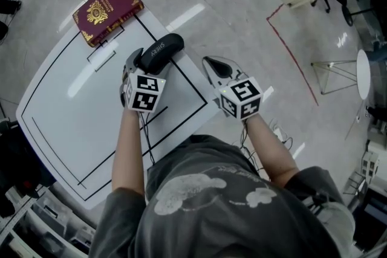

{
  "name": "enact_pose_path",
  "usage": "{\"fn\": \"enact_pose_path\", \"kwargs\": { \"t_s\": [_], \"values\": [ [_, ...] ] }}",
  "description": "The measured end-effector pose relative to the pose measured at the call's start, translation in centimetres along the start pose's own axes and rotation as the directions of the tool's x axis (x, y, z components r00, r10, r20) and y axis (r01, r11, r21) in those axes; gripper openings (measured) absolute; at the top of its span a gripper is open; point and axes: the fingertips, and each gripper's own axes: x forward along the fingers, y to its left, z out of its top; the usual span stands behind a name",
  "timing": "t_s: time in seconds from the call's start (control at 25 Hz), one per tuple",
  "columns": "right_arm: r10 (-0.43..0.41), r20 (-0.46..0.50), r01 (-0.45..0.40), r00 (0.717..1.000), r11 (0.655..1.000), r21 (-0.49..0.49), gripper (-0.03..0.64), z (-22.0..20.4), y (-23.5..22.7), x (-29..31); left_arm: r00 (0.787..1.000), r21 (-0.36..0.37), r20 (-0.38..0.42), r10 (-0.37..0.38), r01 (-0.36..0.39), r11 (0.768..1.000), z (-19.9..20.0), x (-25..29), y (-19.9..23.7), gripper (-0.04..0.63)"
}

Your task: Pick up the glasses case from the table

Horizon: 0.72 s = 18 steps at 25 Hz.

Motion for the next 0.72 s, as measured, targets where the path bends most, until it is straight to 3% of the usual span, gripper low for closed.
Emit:
{"fn": "enact_pose_path", "kwargs": {
  "t_s": [0.2,0.44,0.72],
  "values": [
    [-0.007,0.015,0.007,1.0,1.0,0.005,0.0,0.1,-0.1,-0.6,1.0,0.006,-0.021,-0.003,0.003,1.0,-0.3,-0.2,-0.2,0.362],
    [-0.012,0.041,0.012,0.999,1.0,0.0,0.0,0.5,0.4,-2.3,1.0,-0.1,0.019,-0.015,0.017,0.995,0.3,-2.5,-0.3,0.354],
    [-0.007,0.102,0.008,0.995,1.0,-0.011,0.0,1.3,2.2,-5.7,0.997,-0.095,0.069,0.028,-0.021,0.995,1.3,-7.2,-1.9,0.353]
  ]
}}
